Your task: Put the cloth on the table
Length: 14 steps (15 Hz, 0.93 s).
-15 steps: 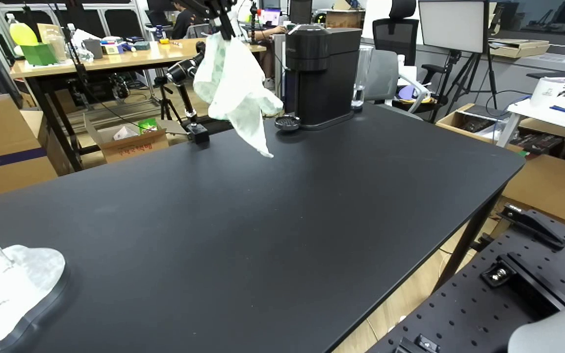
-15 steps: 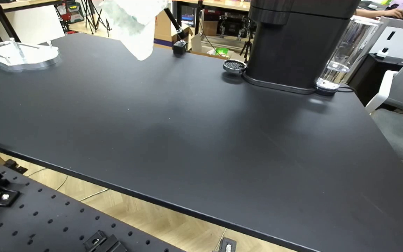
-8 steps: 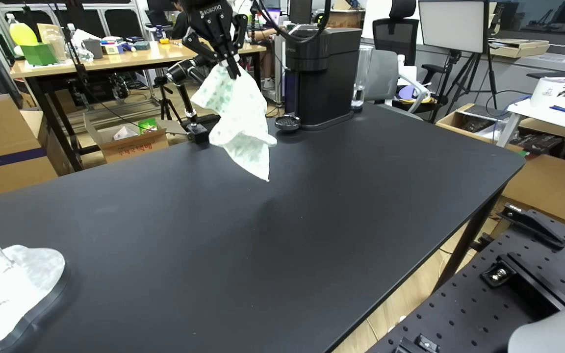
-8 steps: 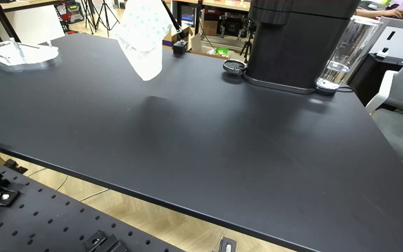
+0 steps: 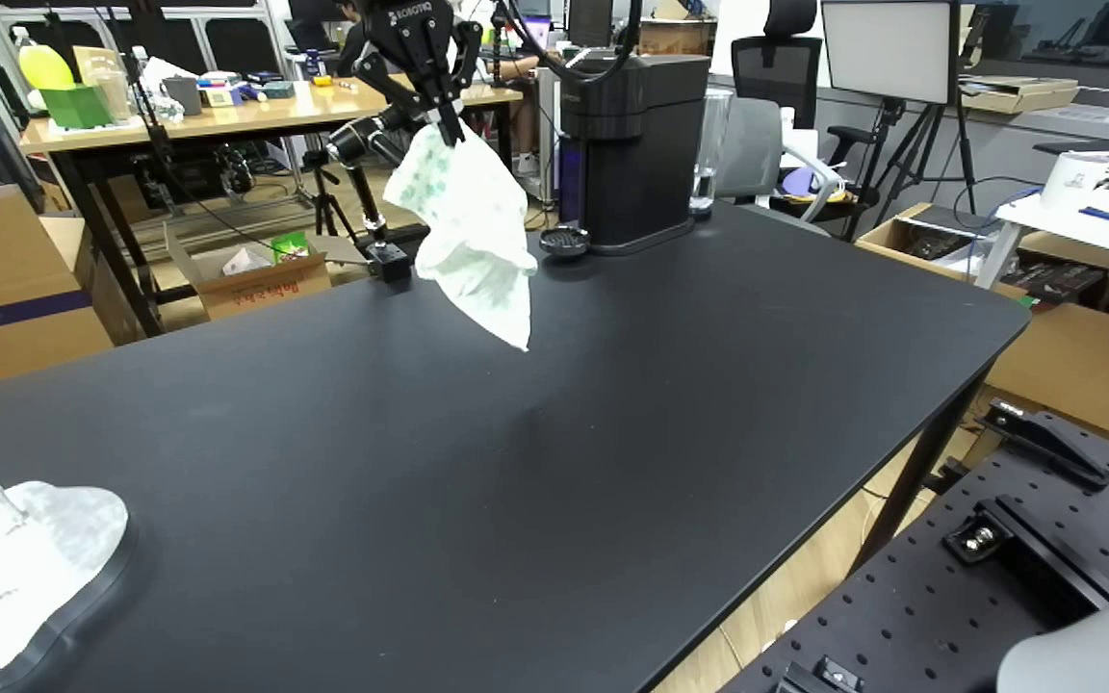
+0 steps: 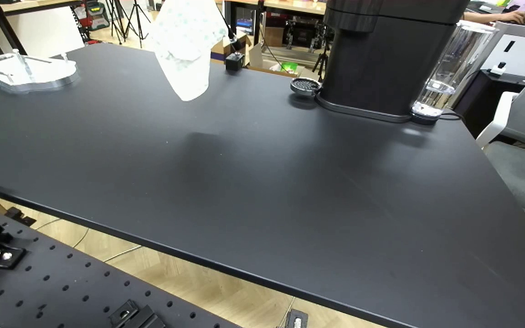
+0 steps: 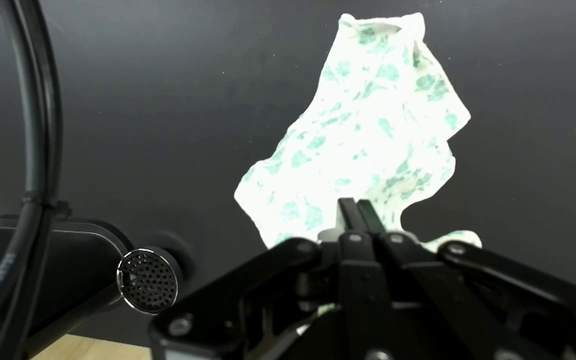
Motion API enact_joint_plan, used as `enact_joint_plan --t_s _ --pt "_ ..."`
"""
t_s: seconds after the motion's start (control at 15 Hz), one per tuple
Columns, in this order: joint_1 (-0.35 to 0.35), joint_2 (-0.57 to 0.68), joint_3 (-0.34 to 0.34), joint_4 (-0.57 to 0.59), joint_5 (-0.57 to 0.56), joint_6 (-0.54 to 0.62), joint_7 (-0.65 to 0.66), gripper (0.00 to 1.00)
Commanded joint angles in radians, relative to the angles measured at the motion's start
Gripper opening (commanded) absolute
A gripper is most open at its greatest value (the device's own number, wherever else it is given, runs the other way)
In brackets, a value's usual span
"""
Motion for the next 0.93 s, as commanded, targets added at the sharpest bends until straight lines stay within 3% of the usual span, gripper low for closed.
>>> enact_joint_plan --t_s 0.0,0.4,0.47,0.6,0.87 --pt "-0.003 0.006 -0.021 0.036 0.028 -0.002 0.006 0.0" --pt "-0.007 0.013 -0.032 0.05 0.039 0.007 -0.002 0.02" --pt "-0.007 0.014 -0.033 0.052 0.042 0.004 -0.004 0.27" --pt "-0.007 0.014 -0.034 0.049 0.04 0.003 -0.01 0.3" --pt "-0.006 0.003 -0.035 0.039 0.038 0.005 -0.011 0.58"
